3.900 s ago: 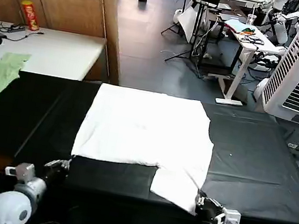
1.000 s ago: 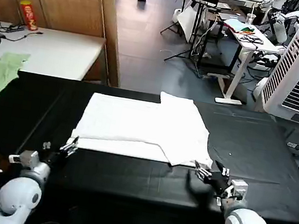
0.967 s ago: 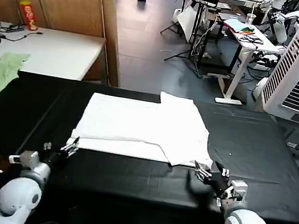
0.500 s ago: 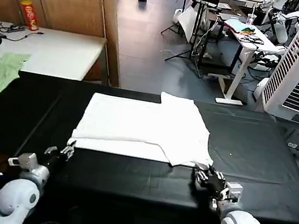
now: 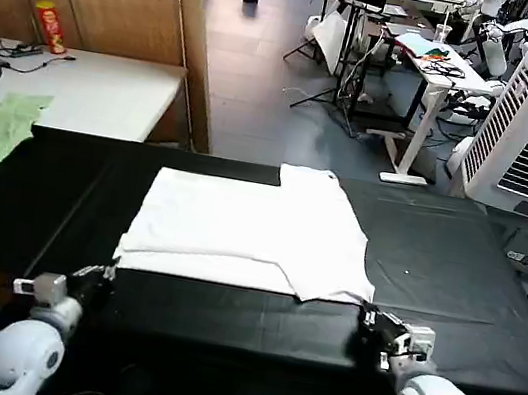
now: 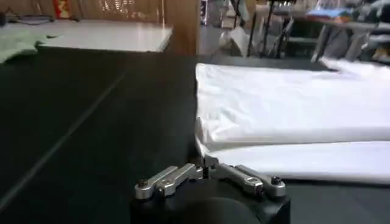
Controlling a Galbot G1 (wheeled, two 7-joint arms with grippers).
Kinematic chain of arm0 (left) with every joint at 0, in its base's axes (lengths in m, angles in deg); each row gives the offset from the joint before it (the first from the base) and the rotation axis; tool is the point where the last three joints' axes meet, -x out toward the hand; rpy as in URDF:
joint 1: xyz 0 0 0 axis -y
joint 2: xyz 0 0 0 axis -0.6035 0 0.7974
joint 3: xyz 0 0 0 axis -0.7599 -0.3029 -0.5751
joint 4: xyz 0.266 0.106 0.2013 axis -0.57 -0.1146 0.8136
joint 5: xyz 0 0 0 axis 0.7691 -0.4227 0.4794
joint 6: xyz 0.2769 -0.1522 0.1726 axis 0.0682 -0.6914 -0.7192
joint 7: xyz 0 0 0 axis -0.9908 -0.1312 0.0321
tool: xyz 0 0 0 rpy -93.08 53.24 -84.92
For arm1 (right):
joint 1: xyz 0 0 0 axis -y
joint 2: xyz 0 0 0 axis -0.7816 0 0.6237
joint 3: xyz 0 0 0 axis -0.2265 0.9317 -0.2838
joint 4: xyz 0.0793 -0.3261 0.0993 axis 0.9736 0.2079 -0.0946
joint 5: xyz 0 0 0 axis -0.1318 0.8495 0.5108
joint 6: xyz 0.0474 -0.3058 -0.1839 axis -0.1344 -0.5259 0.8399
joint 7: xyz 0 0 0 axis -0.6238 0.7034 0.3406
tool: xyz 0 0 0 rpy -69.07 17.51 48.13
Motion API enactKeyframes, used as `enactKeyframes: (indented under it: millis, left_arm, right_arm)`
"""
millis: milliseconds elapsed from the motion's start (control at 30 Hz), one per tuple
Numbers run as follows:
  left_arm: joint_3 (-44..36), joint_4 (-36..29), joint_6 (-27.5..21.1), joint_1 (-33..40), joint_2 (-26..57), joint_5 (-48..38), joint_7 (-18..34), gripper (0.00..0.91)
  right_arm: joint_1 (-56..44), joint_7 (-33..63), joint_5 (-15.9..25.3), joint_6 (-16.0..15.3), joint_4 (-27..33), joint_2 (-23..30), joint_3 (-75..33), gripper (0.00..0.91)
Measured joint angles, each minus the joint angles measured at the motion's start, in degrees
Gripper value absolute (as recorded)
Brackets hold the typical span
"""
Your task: Fold and organize the clothes.
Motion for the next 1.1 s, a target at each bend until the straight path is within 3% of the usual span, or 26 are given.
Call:
enactKeyframes:
  millis: [100,133,167,200,233,267,533,1100]
  left_arm:
    - [1.09,-2.94,-0.63,-3.15,1.42,-0.44,0.26,0.0]
    - [1.49,-4.0,-0.73,-4.23,1.77,-0.44,0.33,0.0]
    - [1.86,-5.11,-0.87,-5.41,1.94,-0.22,0.35,0.0]
    - [2.19,-6.11,-1.03,-6.64,2.02,0.04,0.37,0.332]
    - [2.41,-6.91,-1.37,-7.63,2.01,0.35,0.44,0.829]
    - [2.55,-7.63,-1.81,-8.6,1.94,0.55,0.83,0.878]
    - [3.73,-11.66,-3.69,-13.84,0.95,1.5,2.22,0.878]
    - [2.74,-9.06,-2.25,-9.92,0.65,4.0,2.51,0.878]
  right_arm:
    - [-2.62,-0.12,0.19,0.17,-0.86,0.22,-0.32,0.049]
    - [-3.21,-0.12,0.37,0.17,-1.16,0.3,-0.38,0.156]
    - [-3.77,-0.12,0.58,0.19,-1.51,0.33,-0.42,0.332]
    - [-4.36,-0.11,0.75,0.2,-1.88,0.33,-0.52,0.878]
    - [-4.81,-0.11,0.83,0.2,-2.26,0.33,-0.66,0.878]
    - [-5.19,-0.12,0.85,0.2,-2.62,0.33,-0.83,0.878]
    - [-6.47,-0.2,0.23,0.54,-4.22,0.49,-1.53,0.878]
    - [-3.46,-0.15,-1.73,0.77,-6.68,0.45,-1.71,0.878]
